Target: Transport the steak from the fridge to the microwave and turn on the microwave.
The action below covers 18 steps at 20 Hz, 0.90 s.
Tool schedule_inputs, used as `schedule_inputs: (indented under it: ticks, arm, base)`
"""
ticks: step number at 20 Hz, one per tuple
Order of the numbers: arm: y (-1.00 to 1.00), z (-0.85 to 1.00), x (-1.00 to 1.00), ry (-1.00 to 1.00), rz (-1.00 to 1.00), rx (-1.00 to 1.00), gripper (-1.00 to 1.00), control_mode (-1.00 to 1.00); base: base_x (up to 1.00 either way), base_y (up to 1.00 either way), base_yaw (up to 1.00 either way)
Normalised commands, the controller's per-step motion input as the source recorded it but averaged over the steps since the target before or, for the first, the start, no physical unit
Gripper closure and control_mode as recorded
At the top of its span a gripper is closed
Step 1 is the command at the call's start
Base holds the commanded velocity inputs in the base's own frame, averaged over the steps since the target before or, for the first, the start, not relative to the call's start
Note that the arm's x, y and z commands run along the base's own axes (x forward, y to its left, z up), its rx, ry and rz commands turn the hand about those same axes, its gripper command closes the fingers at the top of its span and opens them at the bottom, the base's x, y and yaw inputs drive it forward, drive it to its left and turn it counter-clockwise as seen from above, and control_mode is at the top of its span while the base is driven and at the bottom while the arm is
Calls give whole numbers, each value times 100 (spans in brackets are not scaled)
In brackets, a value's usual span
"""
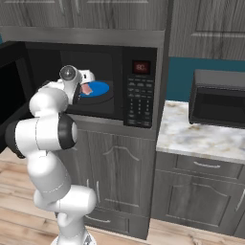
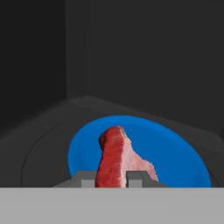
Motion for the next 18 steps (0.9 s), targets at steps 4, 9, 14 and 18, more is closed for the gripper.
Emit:
schedule_inputs:
  ticks: [4, 9, 14, 18]
  arm:
    - [0, -8, 18, 0, 0, 0, 100, -100]
    - [1, -10, 16, 0, 0, 0, 100, -100]
    - [2, -12, 17, 0, 1, 0, 100, -100]
    - [6, -8, 20, -1, 1, 0, 100, -100]
  base:
    - [0, 0, 0]
    - [0, 0, 0]
    - [0, 0, 0]
    - [0, 0, 0]
